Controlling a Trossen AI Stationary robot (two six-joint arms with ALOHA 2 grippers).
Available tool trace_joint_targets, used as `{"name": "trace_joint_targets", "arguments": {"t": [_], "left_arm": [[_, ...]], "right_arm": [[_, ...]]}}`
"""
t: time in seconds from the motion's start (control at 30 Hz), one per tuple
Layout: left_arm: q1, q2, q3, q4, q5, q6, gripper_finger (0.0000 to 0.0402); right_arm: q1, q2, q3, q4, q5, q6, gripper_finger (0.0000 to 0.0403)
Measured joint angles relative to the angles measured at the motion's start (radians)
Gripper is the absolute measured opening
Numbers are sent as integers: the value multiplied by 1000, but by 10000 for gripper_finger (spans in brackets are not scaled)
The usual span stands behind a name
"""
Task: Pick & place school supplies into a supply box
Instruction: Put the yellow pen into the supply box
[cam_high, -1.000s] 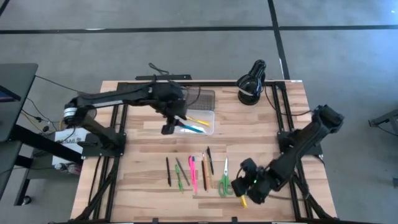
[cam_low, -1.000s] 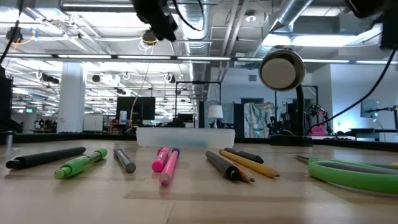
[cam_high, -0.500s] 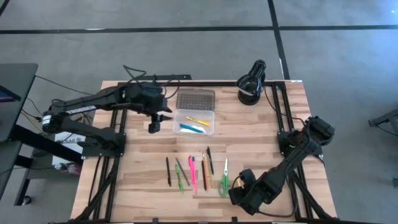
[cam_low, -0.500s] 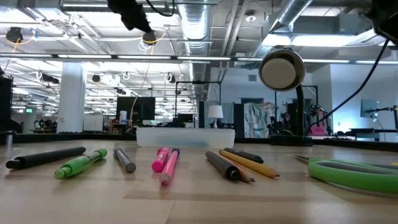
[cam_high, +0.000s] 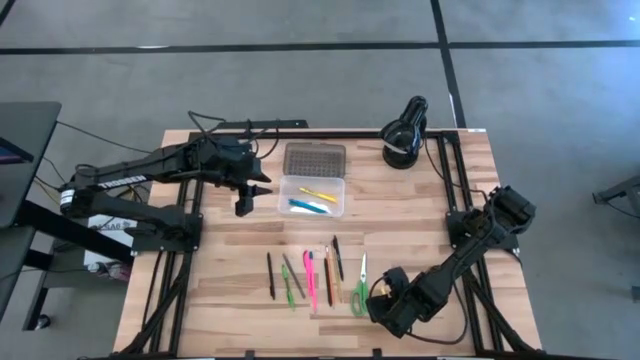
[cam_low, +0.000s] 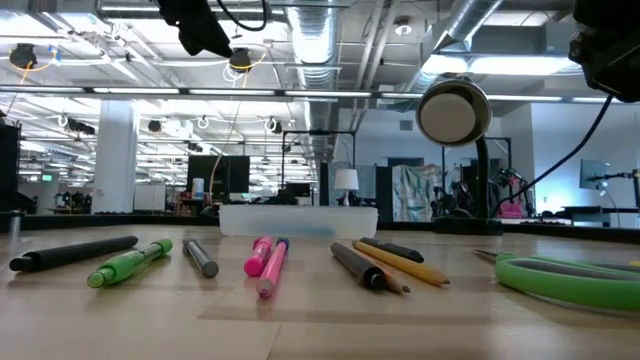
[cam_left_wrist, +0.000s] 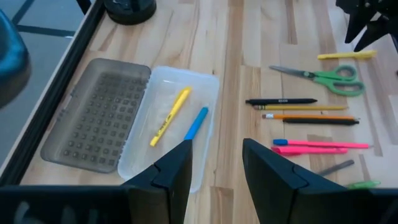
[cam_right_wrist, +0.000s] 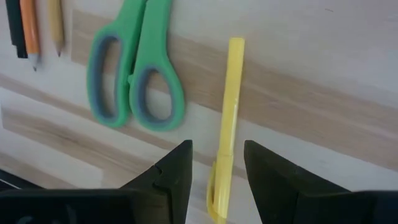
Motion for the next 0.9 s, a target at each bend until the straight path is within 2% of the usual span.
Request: {"name": "trace_joint_targets", "arguments": {"t": [0.3,0.63,0.9], "left_arm": [[0,0,0,16,-2,1,137],[0,0,0,16,-5,6,137],[0,0,0,16,-16,7,137]], "right_arm": [[0,0,-10,-5,-9,-24,138],[1,-1,-77,110,-17,-24,138],[6,7,-82,107,-20,-24,130]]}}
